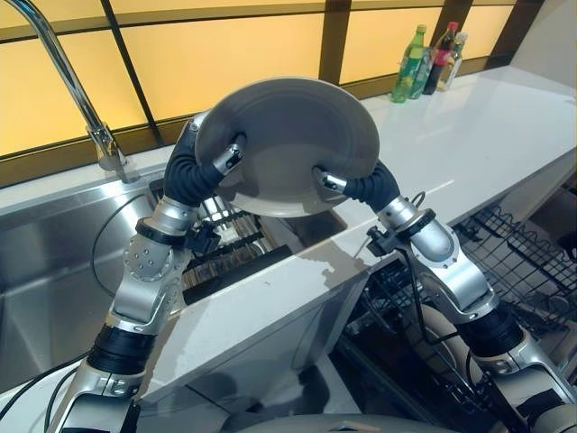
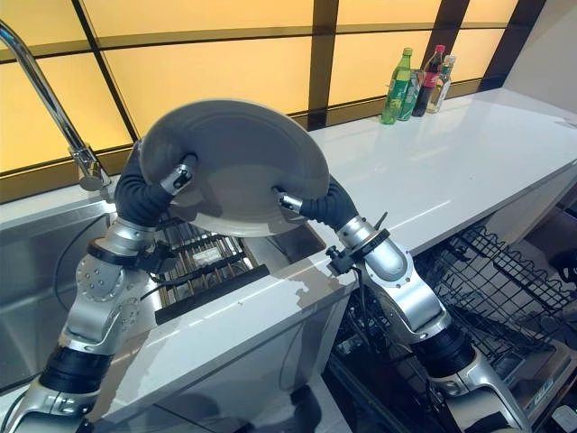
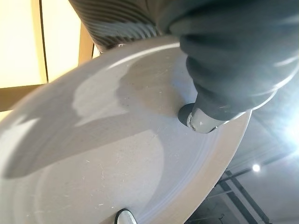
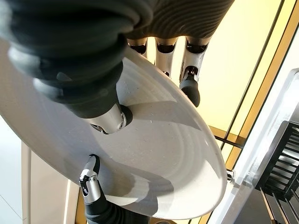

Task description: Pick up plates and place into dishwasher.

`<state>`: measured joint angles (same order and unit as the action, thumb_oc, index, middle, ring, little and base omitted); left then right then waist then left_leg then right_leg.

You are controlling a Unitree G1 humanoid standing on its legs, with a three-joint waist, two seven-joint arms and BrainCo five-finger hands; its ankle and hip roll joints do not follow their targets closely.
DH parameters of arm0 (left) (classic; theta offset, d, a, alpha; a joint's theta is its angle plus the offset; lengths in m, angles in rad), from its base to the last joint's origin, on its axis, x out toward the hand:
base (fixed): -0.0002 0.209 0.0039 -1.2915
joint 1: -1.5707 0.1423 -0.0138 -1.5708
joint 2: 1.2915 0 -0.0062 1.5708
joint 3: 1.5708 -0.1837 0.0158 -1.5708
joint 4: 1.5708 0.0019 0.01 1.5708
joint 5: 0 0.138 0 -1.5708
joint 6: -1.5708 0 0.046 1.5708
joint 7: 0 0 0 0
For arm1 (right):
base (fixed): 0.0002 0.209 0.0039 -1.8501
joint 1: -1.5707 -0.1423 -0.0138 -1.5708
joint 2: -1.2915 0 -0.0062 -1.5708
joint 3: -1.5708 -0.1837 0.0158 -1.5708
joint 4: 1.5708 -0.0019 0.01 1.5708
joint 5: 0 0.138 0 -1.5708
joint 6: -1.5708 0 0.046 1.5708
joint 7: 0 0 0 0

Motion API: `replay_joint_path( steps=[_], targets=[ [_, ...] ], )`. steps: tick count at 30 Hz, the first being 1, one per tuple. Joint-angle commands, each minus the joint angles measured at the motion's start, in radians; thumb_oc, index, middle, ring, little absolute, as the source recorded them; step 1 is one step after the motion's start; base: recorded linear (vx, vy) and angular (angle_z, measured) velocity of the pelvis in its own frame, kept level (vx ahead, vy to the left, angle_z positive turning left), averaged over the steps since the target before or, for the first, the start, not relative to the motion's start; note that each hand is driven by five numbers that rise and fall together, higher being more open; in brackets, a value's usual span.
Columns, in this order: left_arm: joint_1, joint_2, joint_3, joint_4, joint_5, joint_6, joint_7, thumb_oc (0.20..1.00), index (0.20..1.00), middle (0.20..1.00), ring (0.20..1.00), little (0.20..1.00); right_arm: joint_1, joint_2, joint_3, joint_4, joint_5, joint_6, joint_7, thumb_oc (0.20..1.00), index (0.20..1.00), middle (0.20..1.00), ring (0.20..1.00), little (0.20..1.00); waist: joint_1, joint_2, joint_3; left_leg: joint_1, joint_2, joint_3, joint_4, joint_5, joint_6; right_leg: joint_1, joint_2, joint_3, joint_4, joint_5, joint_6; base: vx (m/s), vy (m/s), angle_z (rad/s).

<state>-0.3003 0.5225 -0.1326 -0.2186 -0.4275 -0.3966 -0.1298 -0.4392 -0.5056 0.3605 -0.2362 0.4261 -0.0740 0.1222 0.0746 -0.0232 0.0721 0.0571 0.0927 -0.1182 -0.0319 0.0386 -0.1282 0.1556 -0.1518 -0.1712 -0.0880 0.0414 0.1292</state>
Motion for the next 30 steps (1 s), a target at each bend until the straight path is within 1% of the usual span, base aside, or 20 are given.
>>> replay_joint_path(
  steps=[1,5,9,10,11,13,15,16,18,20,22,25,27,30],
  targets=[
    [-0.084,-0.006,-0.086,-0.003,-0.029,-0.014,-0.024,0.2,0.2,0.2,0.2,0.2,-0.092,0.038,0.009,-0.019,0.023,-0.052,0.007,0.2,0.2,0.2,0.2,0.2,0.025,0.001,-0.062,-0.034,-0.018,0.039,0.012,-0.031,0.054,-0.065,-0.015,0.017,0.205,-0.142,-0.004,0.0,0.0,0.0],
    [-0.079,-0.014,-0.082,0.008,-0.034,0.011,-0.021,0.2,0.2,0.2,0.2,0.2,-0.082,0.044,-0.003,-0.014,0.014,-0.053,0.003,0.2,0.2,0.2,0.2,0.2,0.021,0.002,-0.061,-0.034,-0.015,0.045,0.012,-0.03,0.053,-0.063,-0.015,0.02,0.2,-0.138,-0.003,0.0,0.0,0.0],
    [-0.072,-0.017,-0.083,0.015,-0.032,0.056,-0.026,0.2,0.2,0.2,0.2,0.2,-0.078,0.045,-0.012,-0.011,0.012,-0.05,-0.007,0.2,0.2,0.2,0.2,0.2,0.016,0.003,-0.06,-0.033,-0.01,0.054,0.012,-0.029,0.05,-0.063,-0.013,0.023,0.2,-0.139,-0.003,0.0,0.0,0.0],
    [-0.071,-0.016,-0.083,0.016,-0.028,0.075,-0.021,0.2,0.2,0.2,0.2,0.2,-0.076,0.044,-0.015,-0.009,0.012,-0.052,-0.008,0.2,0.2,0.2,0.2,0.2,0.015,0.003,-0.06,-0.033,-0.009,0.054,0.013,-0.029,0.05,-0.063,-0.013,0.024,0.199,-0.138,-0.003,0.0,0.0,0.0],
    [-0.067,-0.01,-0.082,0.02,-0.035,0.077,-0.003,0.2,0.2,0.2,0.2,0.2,-0.073,0.039,-0.019,-0.007,0.015,-0.056,-0.01,0.2,0.2,0.2,0.2,0.2,0.015,0.003,-0.06,-0.033,-0.008,0.056,0.013,-0.028,0.049,-0.062,-0.013,0.024,0.198,-0.137,-0.003,0.0,0.0,0.0],
    [-0.063,-0.007,-0.066,0.032,-0.034,0.089,0.007,1.0,1.0,1.0,1.0,1.0,-0.068,0.033,-0.028,0.001,0.01,-0.059,-0.021,0.2,0.2,0.2,0.2,0.2,0.014,0.002,-0.061,-0.033,-0.007,0.059,0.014,-0.028,0.048,-0.061,-0.014,0.025,0.196,-0.136,-0.004,0.0,0.0,0.0],
    [-0.057,0.001,-0.041,0.038,-0.015,0.056,0.057,1.0,1.0,1.0,1.0,1.0,-0.055,0.028,-0.045,0.009,0.005,-0.064,-0.03,0.2,0.2,0.2,0.2,0.2,0.013,0.002,-0.062,-0.032,-0.005,0.061,0.013,-0.027,0.047,-0.061,-0.015,0.026,0.193,-0.134,-0.003,0.0,0.0,0.0],
    [-0.053,0.004,-0.018,0.035,-0.012,0.055,0.095,1.0,1.0,1.0,1.0,1.0,-0.043,0.028,-0.055,0.015,0.002,-0.07,-0.04,0.2,0.2,0.2,0.2,0.2,0.013,0.002,-0.064,-0.031,-0.004,0.063,0.012,-0.027,0.046,-0.06,-0.015,0.027,0.191,-0.133,-0.003,0.0,0.0,0.0],
    [-0.045,0.009,0.043,0.045,-0.019,0.031,0.165,1.0,1.0,1.0,1.0,1.0,-0.015,0.026,-0.084,0.018,-0.012,-0.075,-0.051,0.2,0.2,0.2,0.2,0.2,0.011,0.001,-0.068,-0.031,-0.003,0.066,0.011,-0.026,0.046,-0.06,-0.017,0.027,0.188,-0.131,-0.002,0.0,0.0,0.0],
    [-0.029,0.003,0.105,0.054,0.013,0.002,0.231,1.0,1.0,1.0,1.0,1.0,0.015,0.026,-0.122,0.016,-0.019,-0.077,-0.055,0.2,0.2,0.2,0.2,0.2,0.007,0.001,-0.069,-0.032,-0.002,0.067,0.013,-0.026,0.044,-0.062,-0.017,0.031,0.186,-0.128,-0.002,0.0,0.0,0.0],
    [-0.019,-0.003,0.145,0.058,0.05,-0.012,0.282,1.0,1.0,1.0,1.0,1.0,0.035,0.025,-0.148,0.011,-0.05,-0.07,-0.069,0.2,0.2,0.2,0.2,0.2,0.001,0.001,-0.07,-0.034,-0.002,0.067,0.015,-0.027,0.043,-0.064,-0.018,0.036,0.186,-0.127,-0.003,0.0,0.0,0.0],
    [0.006,0.002,0.2,0.06,0.077,-0.03,0.33,1.0,1.0,1.0,1.0,1.0,0.074,0.001,-0.195,0.004,-0.071,-0.074,-0.078,0.2,0.2,0.2,0.2,0.2,-0.007,0.002,-0.07,-0.032,-0.001,0.069,0.012,-0.027,0.041,-0.067,-0.019,0.043,0.182,-0.124,-0.002,0.02,0.014,-0.03],
    [0.034,0.015,0.254,0.073,0.106,-0.056,0.362,1.0,1.0,1.0,1.0,1.0,0.112,-0.025,-0.243,0.009,-0.086,-0.082,-0.078,0.2,0.2,0.2,0.2,0.2,-0.014,0.002,-0.072,-0.031,-0.002,0.07,0.011,-0.029,0.04,-0.069,-0.021,0.052,0.179,-0.122,0.0,0.05,0.027,-0.07],
    [0.067,0.028,0.31,0.091,0.112,-0.069,0.39,1.0,1.0,1.0,1.0,1.0,0.157,-0.053,-0.295,0.017,-0.099,-0.084,-0.082,0.2,0.2,0.2,0.2,0.2,-0.023,0.0,-0.075,-0.03,-0.003,0.073,0.016,-0.034,0.04,-0.074,-0.025,0.065,0.176,-0.117,0.003,0.07,0.033,-0.2]
  ],
)
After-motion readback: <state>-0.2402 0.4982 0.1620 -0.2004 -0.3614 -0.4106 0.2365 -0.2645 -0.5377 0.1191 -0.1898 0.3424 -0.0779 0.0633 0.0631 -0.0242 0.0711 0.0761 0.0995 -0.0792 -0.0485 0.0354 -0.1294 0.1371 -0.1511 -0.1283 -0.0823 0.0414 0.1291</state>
